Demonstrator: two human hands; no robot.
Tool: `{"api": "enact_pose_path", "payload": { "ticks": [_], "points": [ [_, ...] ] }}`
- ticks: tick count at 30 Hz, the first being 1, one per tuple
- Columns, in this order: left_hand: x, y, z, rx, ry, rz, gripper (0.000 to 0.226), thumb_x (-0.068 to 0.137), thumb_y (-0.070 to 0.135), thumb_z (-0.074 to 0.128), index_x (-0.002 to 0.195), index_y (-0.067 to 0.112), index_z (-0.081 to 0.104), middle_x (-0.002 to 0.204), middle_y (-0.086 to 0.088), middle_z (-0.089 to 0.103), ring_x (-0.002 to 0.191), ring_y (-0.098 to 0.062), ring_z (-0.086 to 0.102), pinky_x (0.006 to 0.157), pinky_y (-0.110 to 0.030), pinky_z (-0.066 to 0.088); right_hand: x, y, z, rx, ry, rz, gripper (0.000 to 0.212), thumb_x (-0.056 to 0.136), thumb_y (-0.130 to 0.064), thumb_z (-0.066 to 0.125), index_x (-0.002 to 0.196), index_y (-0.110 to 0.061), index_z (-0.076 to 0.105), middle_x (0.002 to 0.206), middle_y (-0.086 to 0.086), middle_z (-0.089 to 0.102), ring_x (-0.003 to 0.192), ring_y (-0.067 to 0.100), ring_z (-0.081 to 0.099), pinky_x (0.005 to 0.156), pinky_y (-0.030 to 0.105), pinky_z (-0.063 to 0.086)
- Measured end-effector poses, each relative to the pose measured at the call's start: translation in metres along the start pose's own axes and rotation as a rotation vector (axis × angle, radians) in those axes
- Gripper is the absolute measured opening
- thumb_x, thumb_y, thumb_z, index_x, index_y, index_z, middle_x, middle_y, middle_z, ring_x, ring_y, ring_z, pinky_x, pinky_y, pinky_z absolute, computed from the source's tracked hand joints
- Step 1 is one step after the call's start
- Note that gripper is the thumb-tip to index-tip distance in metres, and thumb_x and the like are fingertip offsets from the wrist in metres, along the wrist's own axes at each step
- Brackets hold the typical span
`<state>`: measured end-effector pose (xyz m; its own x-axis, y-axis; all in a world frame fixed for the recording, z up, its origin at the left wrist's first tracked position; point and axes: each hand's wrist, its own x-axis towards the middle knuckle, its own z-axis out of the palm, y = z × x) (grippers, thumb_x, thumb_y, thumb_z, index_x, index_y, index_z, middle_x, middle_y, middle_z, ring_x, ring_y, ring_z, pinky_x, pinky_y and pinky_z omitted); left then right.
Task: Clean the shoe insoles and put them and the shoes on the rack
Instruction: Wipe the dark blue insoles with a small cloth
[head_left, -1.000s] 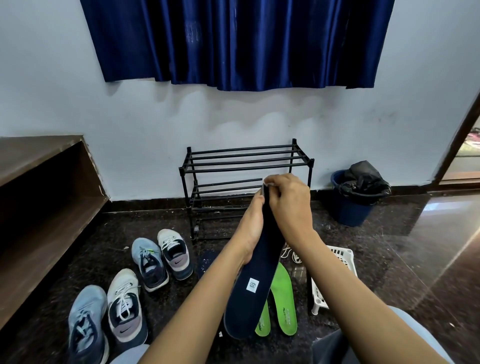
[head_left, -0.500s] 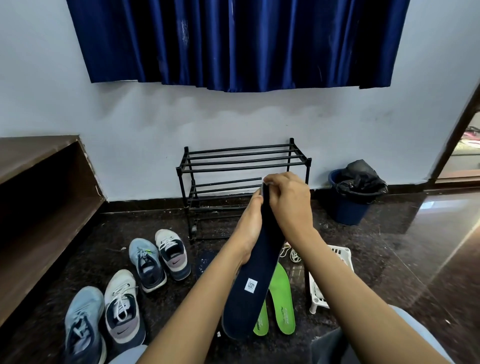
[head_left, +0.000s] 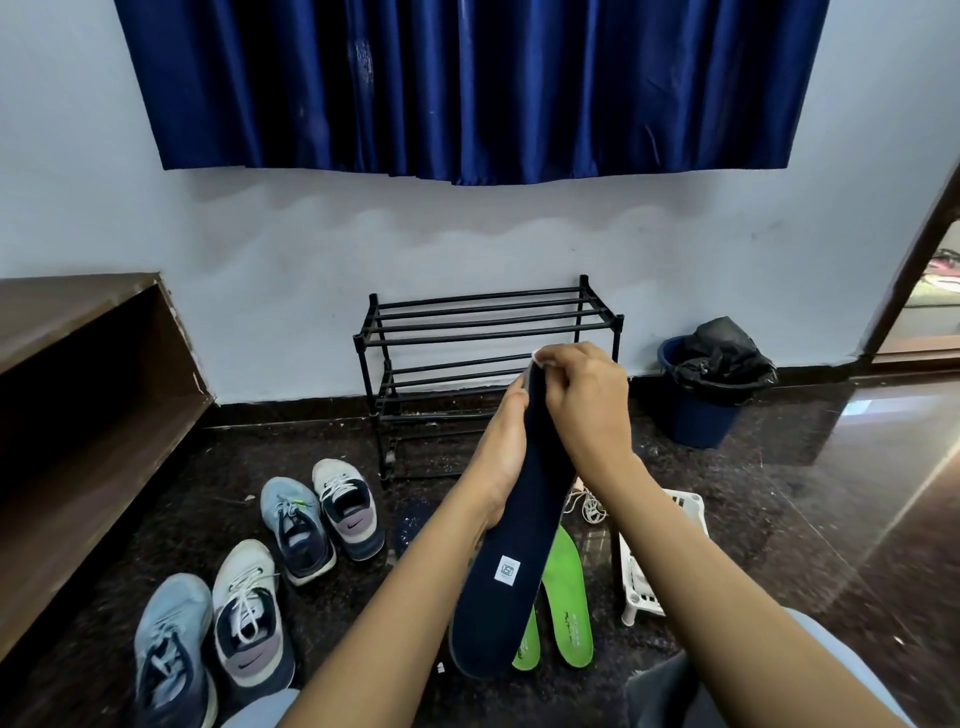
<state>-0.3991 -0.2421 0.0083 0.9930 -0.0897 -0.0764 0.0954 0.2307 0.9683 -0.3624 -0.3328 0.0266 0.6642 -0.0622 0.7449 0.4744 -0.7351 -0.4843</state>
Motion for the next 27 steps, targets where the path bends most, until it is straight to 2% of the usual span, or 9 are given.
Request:
{"api": "enact_pose_path", "payload": {
  "ticks": [5, 8, 10, 13, 15, 20, 24, 27],
  "points": [
    [0.001, 0.002, -0.009, 0.011, 0.065, -0.064, 0.047, 0.101, 0.047, 0.033, 0.116, 0.017, 0.066, 0.1, -0.014, 0.072, 0.099, -0.027, 0.069, 0.088, -0.039, 0.053, -0.009, -0.01, 0.003, 0.063, -0.057, -0.114, 0.022, 0.077, -0.001, 0.055, 0.087, -0.007, 0.073, 0.083, 0.008, 0.068, 0.08, 0.026, 0.063, 0.073, 0.034, 0.051],
    [0.001, 0.003, -0.012, -0.025, 0.052, -0.1, 0.05, 0.102, 0.049, 0.033, 0.105, 0.014, 0.068, 0.08, -0.009, 0.073, 0.078, -0.02, 0.069, 0.073, -0.033, 0.054, -0.013, -0.012, 0.004, 0.08, -0.091, -0.147, 0.023, 0.076, -0.002, 0.054, 0.087, -0.007, 0.073, 0.084, 0.008, 0.068, 0.081, 0.026, 0.063, 0.073, 0.034, 0.052],
    [0.001, 0.003, -0.011, -0.028, 0.058, -0.104, 0.05, 0.101, 0.049, 0.034, 0.106, 0.012, 0.068, 0.076, -0.009, 0.071, 0.071, -0.02, 0.068, 0.066, -0.03, 0.053, -0.007, -0.007, 0.003, 0.068, -0.065, -0.126, 0.021, 0.077, -0.001, 0.056, 0.087, -0.008, 0.073, 0.084, 0.008, 0.069, 0.08, 0.025, 0.064, 0.073, 0.033, 0.052],
    [0.001, 0.003, -0.007, -0.028, 0.072, -0.076, 0.049, 0.101, 0.047, 0.034, 0.124, 0.014, 0.063, 0.09, -0.01, 0.073, 0.08, -0.022, 0.068, 0.069, -0.031, 0.053, 0.001, 0.001, 0.0, 0.039, -0.008, -0.061, 0.019, 0.078, 0.003, 0.06, 0.089, -0.006, 0.073, 0.085, 0.008, 0.069, 0.08, 0.025, 0.065, 0.075, 0.029, 0.05],
    [0.002, 0.001, -0.005, -0.039, 0.068, -0.072, 0.049, 0.101, 0.047, 0.033, 0.127, 0.016, 0.062, 0.092, -0.009, 0.073, 0.08, -0.021, 0.068, 0.068, -0.03, 0.053, 0.0, 0.001, -0.001, 0.034, 0.002, -0.032, 0.02, 0.078, 0.004, 0.06, 0.09, -0.006, 0.073, 0.086, 0.009, 0.07, 0.08, 0.025, 0.066, 0.075, 0.03, 0.05],
    [0.005, 0.003, -0.01, -0.062, 0.087, -0.096, 0.052, 0.1, 0.053, 0.035, 0.109, 0.016, 0.069, 0.077, -0.007, 0.073, 0.072, -0.02, 0.068, 0.064, -0.029, 0.052, -0.011, -0.009, 0.003, 0.071, -0.048, -0.066, 0.021, 0.074, 0.004, 0.063, 0.088, -0.007, 0.073, 0.083, 0.008, 0.071, 0.077, 0.025, 0.067, 0.075, 0.033, 0.053],
    [0.003, 0.007, -0.015, -0.043, 0.153, -0.089, 0.048, 0.1, 0.051, 0.034, 0.099, 0.018, 0.07, 0.087, -0.01, 0.072, 0.083, -0.022, 0.068, 0.074, -0.032, 0.053, -0.026, -0.016, 0.008, 0.054, -0.129, -0.107, 0.021, 0.074, 0.0, 0.06, 0.088, -0.01, 0.073, 0.084, 0.007, 0.071, 0.079, 0.027, 0.066, 0.074, 0.034, 0.052],
    [0.0, 0.008, -0.014, -0.015, 0.157, -0.064, 0.045, 0.101, 0.046, 0.036, 0.101, 0.016, 0.069, 0.082, -0.009, 0.071, 0.072, -0.019, 0.067, 0.063, -0.027, 0.053, -0.02, -0.013, 0.009, 0.039, -0.128, -0.096, 0.021, 0.076, -0.001, 0.058, 0.088, -0.01, 0.072, 0.085, 0.007, 0.071, 0.081, 0.026, 0.066, 0.074, 0.033, 0.051]
  ]
}}
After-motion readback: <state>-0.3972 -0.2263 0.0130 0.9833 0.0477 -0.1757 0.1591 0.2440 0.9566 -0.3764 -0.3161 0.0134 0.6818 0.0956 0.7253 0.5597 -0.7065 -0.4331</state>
